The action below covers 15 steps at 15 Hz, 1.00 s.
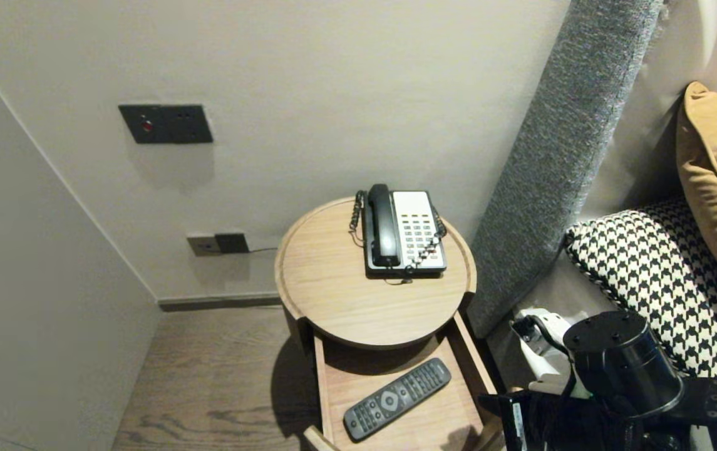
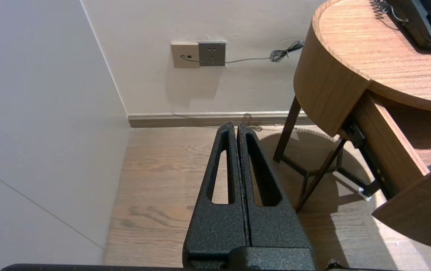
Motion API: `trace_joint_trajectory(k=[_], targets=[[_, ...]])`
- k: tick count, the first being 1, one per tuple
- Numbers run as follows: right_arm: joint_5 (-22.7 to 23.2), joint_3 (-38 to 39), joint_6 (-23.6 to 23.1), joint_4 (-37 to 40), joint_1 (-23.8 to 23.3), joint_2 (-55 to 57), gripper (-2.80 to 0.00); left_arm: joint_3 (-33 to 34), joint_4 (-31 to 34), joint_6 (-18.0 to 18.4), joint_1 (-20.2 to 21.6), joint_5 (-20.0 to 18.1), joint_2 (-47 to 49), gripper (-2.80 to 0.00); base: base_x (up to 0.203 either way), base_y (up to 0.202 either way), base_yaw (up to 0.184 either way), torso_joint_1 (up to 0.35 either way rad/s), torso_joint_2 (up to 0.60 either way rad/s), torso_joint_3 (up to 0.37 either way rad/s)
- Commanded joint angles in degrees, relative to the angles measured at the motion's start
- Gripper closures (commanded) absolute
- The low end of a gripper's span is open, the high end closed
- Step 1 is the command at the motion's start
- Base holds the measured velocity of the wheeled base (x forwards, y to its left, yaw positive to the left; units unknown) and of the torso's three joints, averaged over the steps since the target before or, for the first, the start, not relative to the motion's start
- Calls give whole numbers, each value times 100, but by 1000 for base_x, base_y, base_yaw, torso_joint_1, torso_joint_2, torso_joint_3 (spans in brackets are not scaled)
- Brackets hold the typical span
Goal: Open the nightstand drawer
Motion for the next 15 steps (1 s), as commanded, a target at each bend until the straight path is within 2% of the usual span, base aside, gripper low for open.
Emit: trace_joint_trajectory(k=[1, 4, 7, 10, 14, 15], targets=[[5, -191, -167, 138, -24, -60, 0, 0, 4, -4, 2, 2, -1, 0, 0, 0, 0, 0, 0, 0], [124, -731, -659, 590, -80, 48, 0, 0, -5, -4, 2, 2, -1, 0, 0, 0, 0, 0, 0, 0], [325, -1063, -1207, 574, -178, 436, 0, 0, -5, -4, 2, 2, -1, 0, 0, 0, 0, 0, 0, 0], [1014, -1301, -1955, 576, -741, 768, 0, 0, -5, -4, 2, 2, -1, 0, 0, 0, 0, 0, 0, 0], [1369, -1168, -2548, 563, -987, 939, 0, 0, -5, -4, 2, 2, -1, 0, 0, 0, 0, 0, 0, 0], [1550, -1129, -2878, 570, -1135, 945, 0, 0, -5, -4, 2, 2, -1, 0, 0, 0, 0, 0, 0, 0]])
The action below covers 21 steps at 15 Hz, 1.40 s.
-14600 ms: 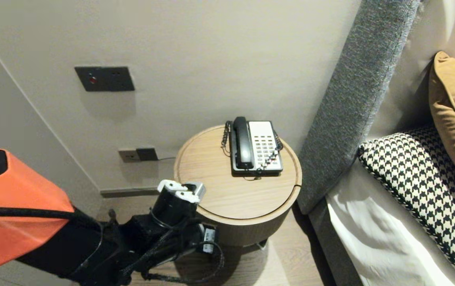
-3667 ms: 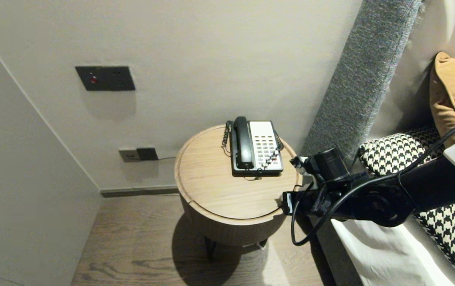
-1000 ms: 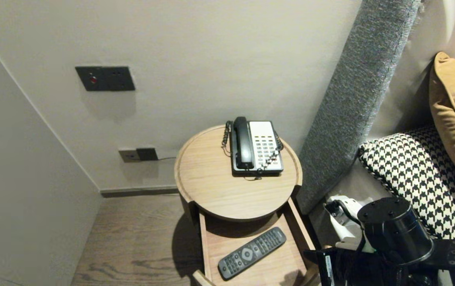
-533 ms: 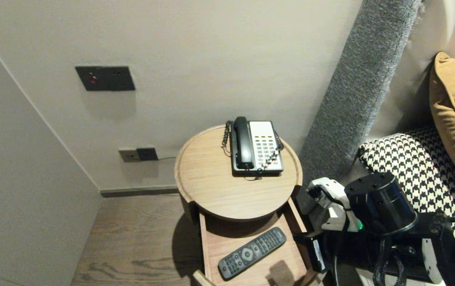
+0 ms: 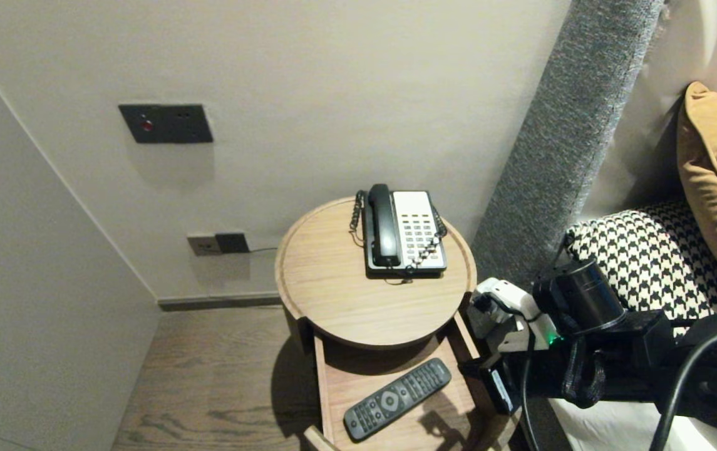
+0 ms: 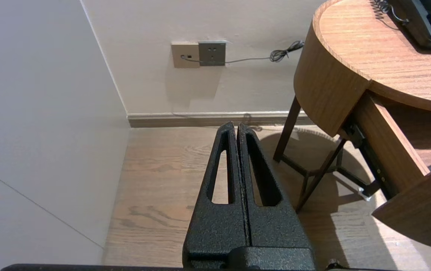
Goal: Open the nightstand drawer, then take the remote control out of the drawer one by one and place them on the table
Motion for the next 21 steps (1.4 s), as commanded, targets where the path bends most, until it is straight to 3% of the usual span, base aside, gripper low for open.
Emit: trace_joint_trajectory(k=[1, 2, 10, 14, 19, 21], targets=[[209, 83, -374, -12, -204, 98, -107, 0, 4, -4, 2, 2, -1, 0, 0, 0, 0, 0, 0, 0], [252, 105, -525, -14, -217, 157, -280, 0, 1, -4, 2, 2, -1, 0, 0, 0, 0, 0, 0, 0], [827, -178, -1105, -40, -213, 1087, -280, 0, -4, -4, 2, 2, -1, 0, 0, 0, 0, 0, 0, 0], [847, -532, -1423, -48, -256, 1439, -280, 0, -4, -4, 2, 2, -1, 0, 0, 0, 0, 0, 0, 0], [853, -8, -2235, -1236, -257, 1725, -280, 0, 4, -4, 2, 2, -1, 0, 0, 0, 0, 0, 0, 0], [958, 121, -2419, -1384, -253, 1771, -280, 0, -1, -4, 2, 2, -1, 0, 0, 0, 0, 0, 0, 0]])
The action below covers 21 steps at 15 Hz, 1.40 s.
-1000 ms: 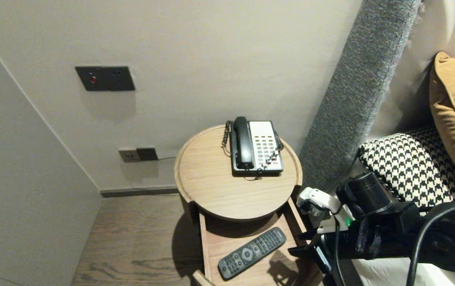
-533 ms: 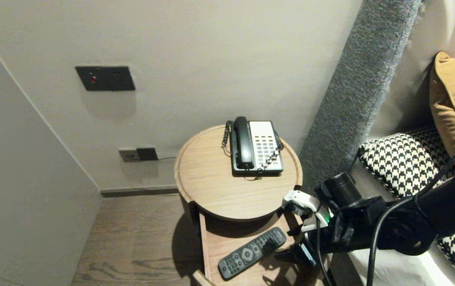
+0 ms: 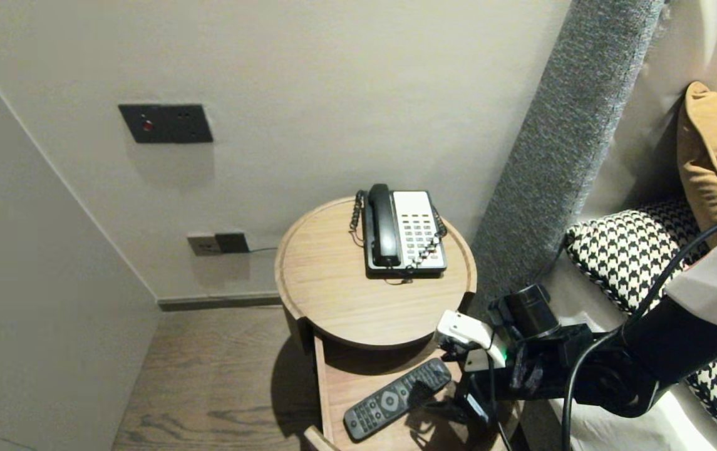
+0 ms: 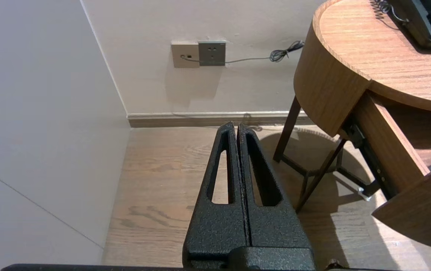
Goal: Take the remote control out of the drawer one by one and place them on the table
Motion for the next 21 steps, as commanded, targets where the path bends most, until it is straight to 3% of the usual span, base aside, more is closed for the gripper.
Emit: trace_joint_trajectory(k=[1, 7, 10, 21], targets=[[84, 109, -103, -32, 4, 84, -280, 0, -7, -2, 2, 2, -1, 0, 0, 0, 0, 0, 0, 0], [339, -67, -352, -65, 4, 498, -280, 0, -7, -2, 2, 2, -1, 0, 0, 0, 0, 0, 0, 0], [469, -92, -448, -541, 4, 747, -280, 0, 2, -2, 2, 2, -1, 0, 0, 0, 0, 0, 0, 0], [471, -660, -457, -554, -1, 1218, -280, 0, -7, -2, 2, 2, -1, 0, 0, 0, 0, 0, 0, 0]])
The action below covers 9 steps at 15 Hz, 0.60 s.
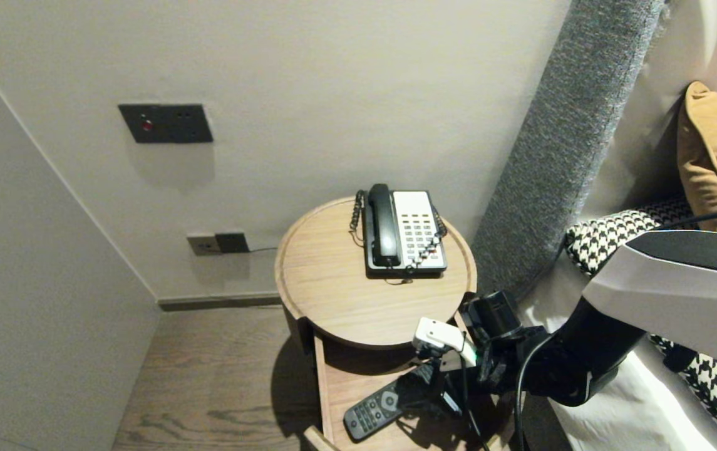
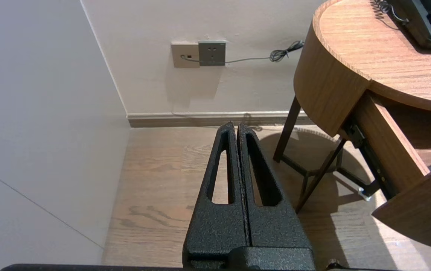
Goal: Take the remote control out of the drawer one by one and place them on the table
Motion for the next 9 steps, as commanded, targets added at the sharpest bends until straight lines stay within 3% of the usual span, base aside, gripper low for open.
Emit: trace_joint_trajectory(k=[1, 9], targets=[[14, -31, -9, -27, -11, 122, -280, 0, 2, -2, 2, 0, -1, 0, 0, 0, 0, 0, 0, 0], [25, 159, -37, 27, -119, 64, -280, 0, -6, -2, 2, 0, -1, 0, 0, 0, 0, 0, 0, 0]])
